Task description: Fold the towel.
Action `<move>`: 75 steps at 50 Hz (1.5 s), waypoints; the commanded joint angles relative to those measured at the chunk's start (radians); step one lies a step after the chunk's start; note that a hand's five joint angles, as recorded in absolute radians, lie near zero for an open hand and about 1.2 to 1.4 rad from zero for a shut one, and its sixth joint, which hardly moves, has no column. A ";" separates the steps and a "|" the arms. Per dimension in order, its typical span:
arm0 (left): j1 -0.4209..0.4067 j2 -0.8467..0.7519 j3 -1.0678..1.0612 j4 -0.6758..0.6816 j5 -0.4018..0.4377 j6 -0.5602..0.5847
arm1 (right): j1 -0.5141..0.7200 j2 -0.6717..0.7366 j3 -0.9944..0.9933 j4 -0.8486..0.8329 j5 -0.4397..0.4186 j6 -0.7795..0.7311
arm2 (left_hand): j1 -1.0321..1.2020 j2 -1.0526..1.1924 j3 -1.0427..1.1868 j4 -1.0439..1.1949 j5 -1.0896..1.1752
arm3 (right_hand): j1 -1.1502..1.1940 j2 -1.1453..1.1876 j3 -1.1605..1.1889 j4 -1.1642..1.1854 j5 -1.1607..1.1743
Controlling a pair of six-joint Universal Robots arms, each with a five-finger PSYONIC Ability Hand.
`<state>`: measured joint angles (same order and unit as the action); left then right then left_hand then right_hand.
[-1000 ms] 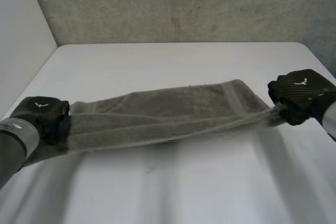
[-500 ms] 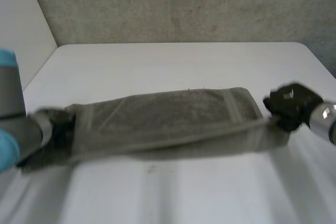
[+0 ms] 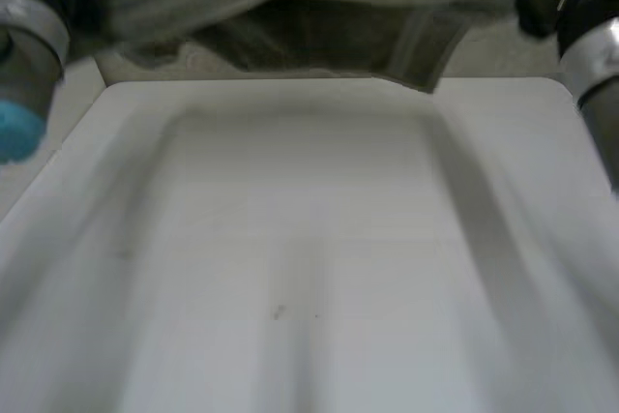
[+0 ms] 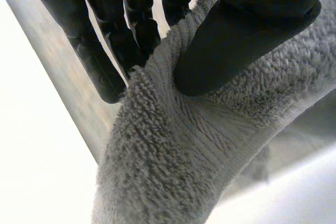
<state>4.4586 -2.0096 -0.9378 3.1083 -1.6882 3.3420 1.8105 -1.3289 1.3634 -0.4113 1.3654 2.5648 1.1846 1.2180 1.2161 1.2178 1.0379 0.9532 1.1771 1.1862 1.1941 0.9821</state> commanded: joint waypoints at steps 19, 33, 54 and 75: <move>0.004 -0.120 -0.593 0.128 0.007 0.017 | -0.109 0.004 0.546 0.081 -0.138 -0.006 | -0.387 -0.420 -0.418 -0.420 -0.415 | 0.443 0.219 0.210 0.202 0.240; 0.024 0.118 -0.708 0.108 0.010 0.082 | -0.177 0.004 0.543 0.094 -0.127 0.121 | -0.921 -0.955 -0.953 -0.954 -0.949 | 0.443 0.219 0.210 0.202 0.240; 0.045 0.293 -1.027 0.059 0.165 0.094 | -0.217 0.011 0.548 0.095 -0.141 0.147 | -0.454 -0.488 -0.486 -0.488 -0.482 | 0.443 0.219 0.210 0.202 0.240; 0.126 0.158 -1.009 0.171 0.159 0.182 | -0.218 0.013 0.551 0.095 -0.150 0.143 | -0.757 -0.790 -0.788 -0.790 -0.785 | 0.443 0.219 0.210 0.202 0.240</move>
<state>4.5681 -1.8200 -1.9555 3.2485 -1.5273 3.4866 1.5920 -1.3170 1.9147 -0.3160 1.2158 2.7077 0.3966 0.3841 0.3848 0.3817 0.2082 0.9532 1.1771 1.1862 1.1942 0.9838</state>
